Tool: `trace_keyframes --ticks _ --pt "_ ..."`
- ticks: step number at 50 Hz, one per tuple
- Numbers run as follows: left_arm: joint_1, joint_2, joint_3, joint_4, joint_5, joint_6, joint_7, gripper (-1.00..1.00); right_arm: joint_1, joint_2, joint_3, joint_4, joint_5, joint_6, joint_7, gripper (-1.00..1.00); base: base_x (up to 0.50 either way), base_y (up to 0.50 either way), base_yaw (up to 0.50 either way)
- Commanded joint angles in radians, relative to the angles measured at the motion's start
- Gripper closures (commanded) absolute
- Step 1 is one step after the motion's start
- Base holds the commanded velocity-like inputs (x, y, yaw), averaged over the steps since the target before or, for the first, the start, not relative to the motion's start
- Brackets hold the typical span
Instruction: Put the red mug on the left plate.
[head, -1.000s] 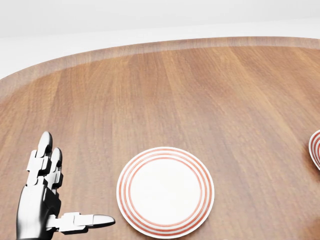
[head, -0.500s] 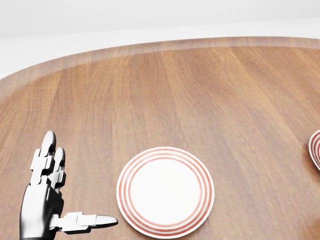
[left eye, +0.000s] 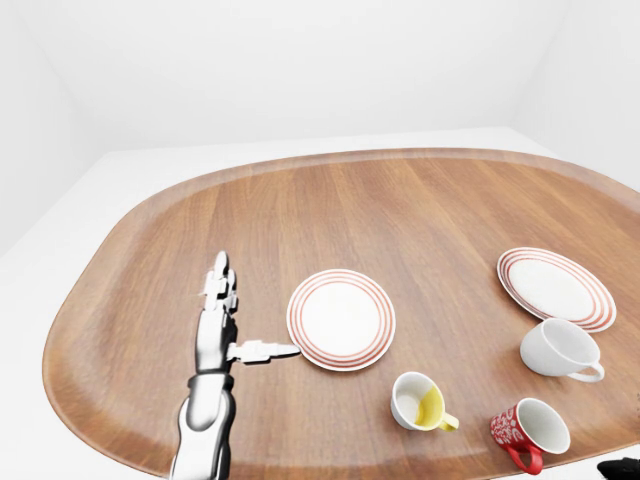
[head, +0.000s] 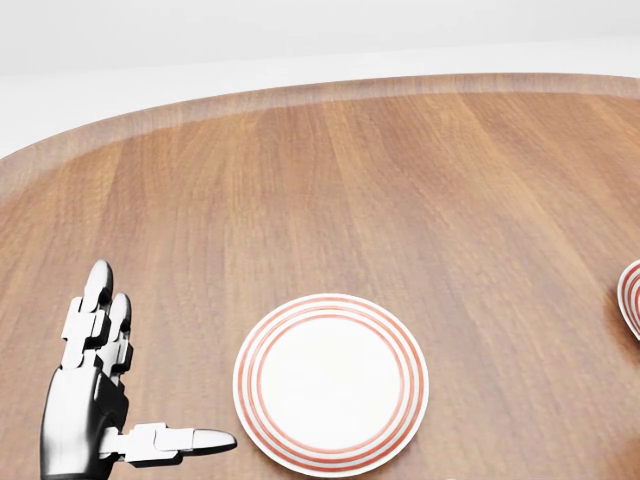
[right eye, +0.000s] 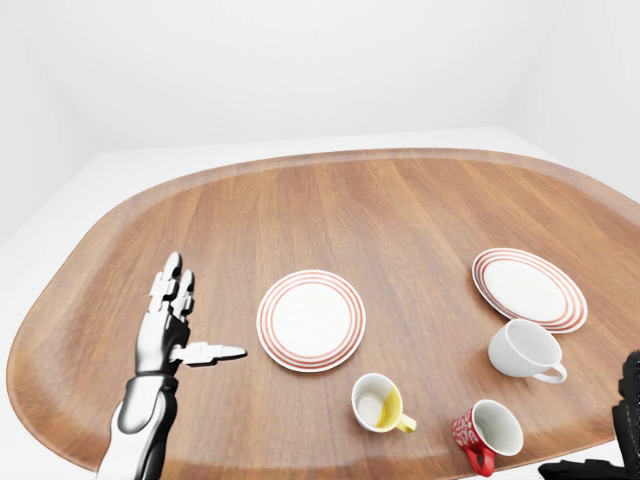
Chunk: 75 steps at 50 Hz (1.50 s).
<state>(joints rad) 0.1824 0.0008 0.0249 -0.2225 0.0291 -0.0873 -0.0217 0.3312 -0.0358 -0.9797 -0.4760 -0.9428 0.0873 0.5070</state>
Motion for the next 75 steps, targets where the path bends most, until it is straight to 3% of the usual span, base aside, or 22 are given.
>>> trace_keyframes --ticks 1,16,22,27,38,75 --pt "0.004 0.000 -0.001 -0.003 0.000 0.000 0.001 -1.00 -0.045 -0.061 0.102 0.091 -0.018 0.000 -0.054 -1.00 0.00 0.00 0.00" --pt "-0.002 0.000 0.000 0.006 0.000 0.000 0.001 -1.00 -0.037 -0.072 0.144 0.127 0.013 0.000 -0.076 -1.00 0.00 0.00 0.00" --pt "-0.002 0.000 0.001 0.006 -0.001 0.000 0.001 -1.00 -0.019 -0.060 0.137 0.134 0.035 0.000 -0.058 -1.00 0.00 0.00 0.00" --pt "-0.003 0.000 0.000 0.007 0.000 0.000 0.001 -1.00 -0.004 -0.034 0.184 0.143 0.022 0.000 0.019 -1.00 0.00 0.00 0.00" --pt "-0.005 0.000 0.000 0.010 0.000 0.000 0.001 -1.00 0.007 -0.029 0.207 0.174 0.046 0.000 0.052 -1.00 0.00 0.00 0.00" --pt "-0.008 0.001 -0.004 0.007 0.005 0.000 0.003 -1.00 0.004 -0.056 0.216 0.273 0.087 0.000 -0.007 -1.00 0.00 0.00 0.00"
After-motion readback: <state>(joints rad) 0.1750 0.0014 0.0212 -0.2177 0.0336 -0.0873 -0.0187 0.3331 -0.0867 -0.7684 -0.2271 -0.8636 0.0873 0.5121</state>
